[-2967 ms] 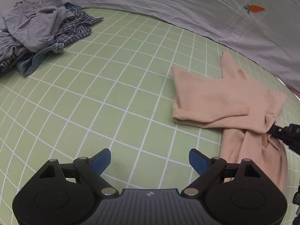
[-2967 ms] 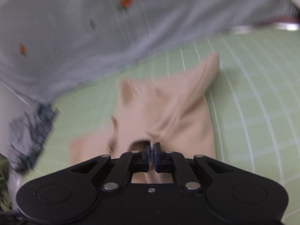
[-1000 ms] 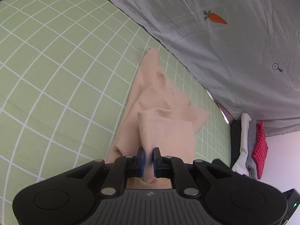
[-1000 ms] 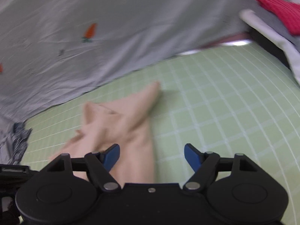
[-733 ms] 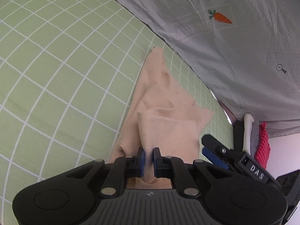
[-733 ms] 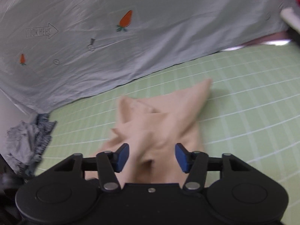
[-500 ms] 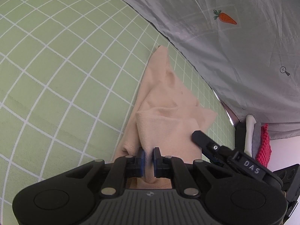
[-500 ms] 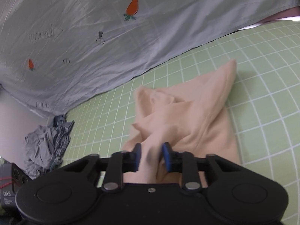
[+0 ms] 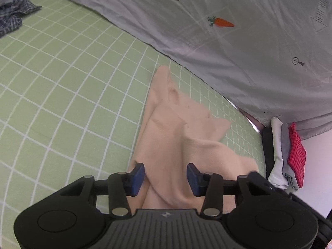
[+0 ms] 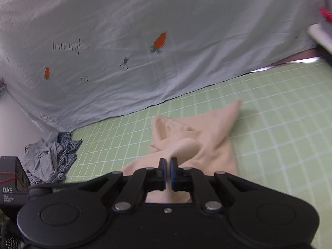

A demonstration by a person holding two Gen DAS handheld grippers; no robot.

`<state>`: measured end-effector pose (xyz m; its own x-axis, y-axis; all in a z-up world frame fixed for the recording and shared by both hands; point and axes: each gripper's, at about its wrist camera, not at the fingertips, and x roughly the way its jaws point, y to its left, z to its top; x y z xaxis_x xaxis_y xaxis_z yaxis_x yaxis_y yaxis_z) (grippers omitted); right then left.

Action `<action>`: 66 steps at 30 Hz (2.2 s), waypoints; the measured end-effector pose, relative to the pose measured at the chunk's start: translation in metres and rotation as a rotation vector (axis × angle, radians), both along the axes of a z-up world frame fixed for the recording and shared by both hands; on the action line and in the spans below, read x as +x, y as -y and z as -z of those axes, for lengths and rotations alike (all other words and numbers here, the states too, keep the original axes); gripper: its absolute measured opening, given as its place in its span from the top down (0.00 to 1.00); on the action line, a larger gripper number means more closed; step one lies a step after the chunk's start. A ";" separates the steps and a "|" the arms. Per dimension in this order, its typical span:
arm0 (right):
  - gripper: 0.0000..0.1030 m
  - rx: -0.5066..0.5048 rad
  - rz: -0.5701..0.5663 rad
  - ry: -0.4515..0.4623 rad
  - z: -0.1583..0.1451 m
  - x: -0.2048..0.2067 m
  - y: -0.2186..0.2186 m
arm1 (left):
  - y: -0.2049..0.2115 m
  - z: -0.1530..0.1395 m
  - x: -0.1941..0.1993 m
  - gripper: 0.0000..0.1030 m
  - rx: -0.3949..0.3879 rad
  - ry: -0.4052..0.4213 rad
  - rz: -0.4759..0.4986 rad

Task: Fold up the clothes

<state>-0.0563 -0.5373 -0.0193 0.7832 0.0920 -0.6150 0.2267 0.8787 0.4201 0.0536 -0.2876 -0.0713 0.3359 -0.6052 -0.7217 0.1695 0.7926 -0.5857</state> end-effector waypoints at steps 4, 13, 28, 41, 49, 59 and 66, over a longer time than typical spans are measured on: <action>0.96 0.009 0.098 -0.017 -0.003 -0.042 0.002 | -0.007 -0.011 -0.028 0.53 0.021 0.014 0.010; 0.95 0.139 0.258 -0.177 0.033 -0.120 0.013 | -0.017 0.004 -0.090 0.52 0.115 -0.041 0.093; 0.51 -0.171 0.058 -0.213 0.052 -0.128 -0.007 | -0.048 0.012 -0.139 0.47 0.209 -0.049 0.076; 0.57 -0.385 -0.090 -0.263 0.067 -0.118 -0.044 | -0.035 0.014 -0.150 0.44 0.229 -0.045 0.118; 0.94 -0.317 -0.037 -0.213 0.051 -0.129 -0.028 | -0.035 0.014 -0.152 0.42 0.225 -0.038 0.118; 0.95 -0.091 0.003 -0.106 0.013 -0.162 -0.043 | -0.040 0.014 -0.164 0.42 0.232 -0.035 0.113; 0.95 0.063 -0.082 -0.144 0.033 -0.166 -0.062 | -0.048 0.018 -0.174 0.42 0.250 -0.043 0.107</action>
<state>-0.2226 -0.4751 -0.0522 0.6753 0.1941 -0.7115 0.2171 0.8697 0.4433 -0.1203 -0.2396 -0.0895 0.2452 -0.4372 -0.8653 0.2392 0.8922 -0.3830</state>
